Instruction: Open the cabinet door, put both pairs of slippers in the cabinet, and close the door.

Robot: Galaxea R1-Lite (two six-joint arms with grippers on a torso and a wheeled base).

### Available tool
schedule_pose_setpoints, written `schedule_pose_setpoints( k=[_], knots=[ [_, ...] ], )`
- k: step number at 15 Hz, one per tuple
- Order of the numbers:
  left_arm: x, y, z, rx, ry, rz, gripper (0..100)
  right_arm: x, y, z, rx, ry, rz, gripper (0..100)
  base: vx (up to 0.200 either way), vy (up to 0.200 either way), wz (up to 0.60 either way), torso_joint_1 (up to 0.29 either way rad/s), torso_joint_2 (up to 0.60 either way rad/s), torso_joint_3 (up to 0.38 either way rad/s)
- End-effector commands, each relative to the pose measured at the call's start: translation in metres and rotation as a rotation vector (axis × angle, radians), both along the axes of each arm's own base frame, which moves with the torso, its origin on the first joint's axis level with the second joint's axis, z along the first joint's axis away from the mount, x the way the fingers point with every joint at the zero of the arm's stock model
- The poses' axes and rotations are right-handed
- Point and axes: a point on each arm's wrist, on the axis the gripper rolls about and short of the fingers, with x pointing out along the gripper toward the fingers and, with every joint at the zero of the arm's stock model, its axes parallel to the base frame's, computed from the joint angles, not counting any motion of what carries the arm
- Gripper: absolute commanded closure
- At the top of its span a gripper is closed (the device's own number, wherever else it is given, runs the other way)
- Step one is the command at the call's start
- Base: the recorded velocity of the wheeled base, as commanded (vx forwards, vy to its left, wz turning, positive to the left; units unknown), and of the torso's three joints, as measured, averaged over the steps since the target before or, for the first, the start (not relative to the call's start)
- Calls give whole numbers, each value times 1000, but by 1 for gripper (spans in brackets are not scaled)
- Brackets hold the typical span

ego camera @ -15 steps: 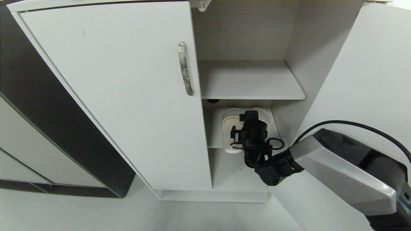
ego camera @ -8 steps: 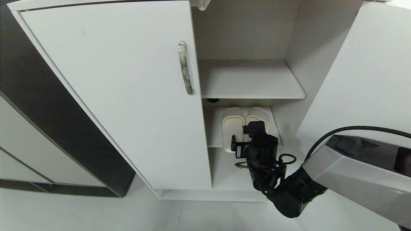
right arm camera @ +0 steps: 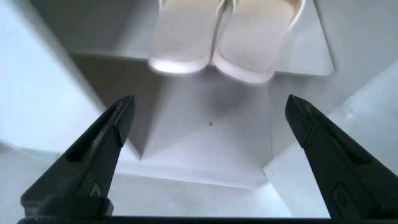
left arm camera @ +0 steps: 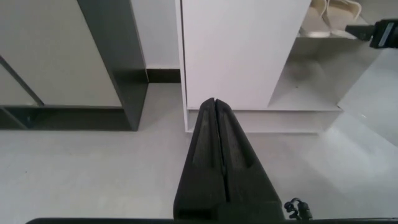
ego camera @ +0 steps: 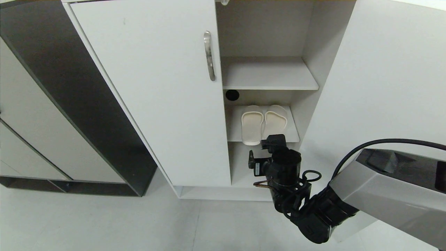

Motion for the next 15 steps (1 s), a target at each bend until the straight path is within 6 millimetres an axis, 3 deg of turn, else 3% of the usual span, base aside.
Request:
schedule_pose_setpoints(
  k=[1,6,15],
  knots=[
    [0,0,0,-1,1,2,100,-1,-1,0,-2,2,0,0,0,0,0,0,0,0],
    [0,0,0,0,1,-2,100,-2,-3,1,-5,5,-1,0,0,0,0,0,0,16],
    [0,0,0,0,1,0,100,-1,-6,-2,-32,11,-9,0,0,0,0,2,2,189]
  ],
)
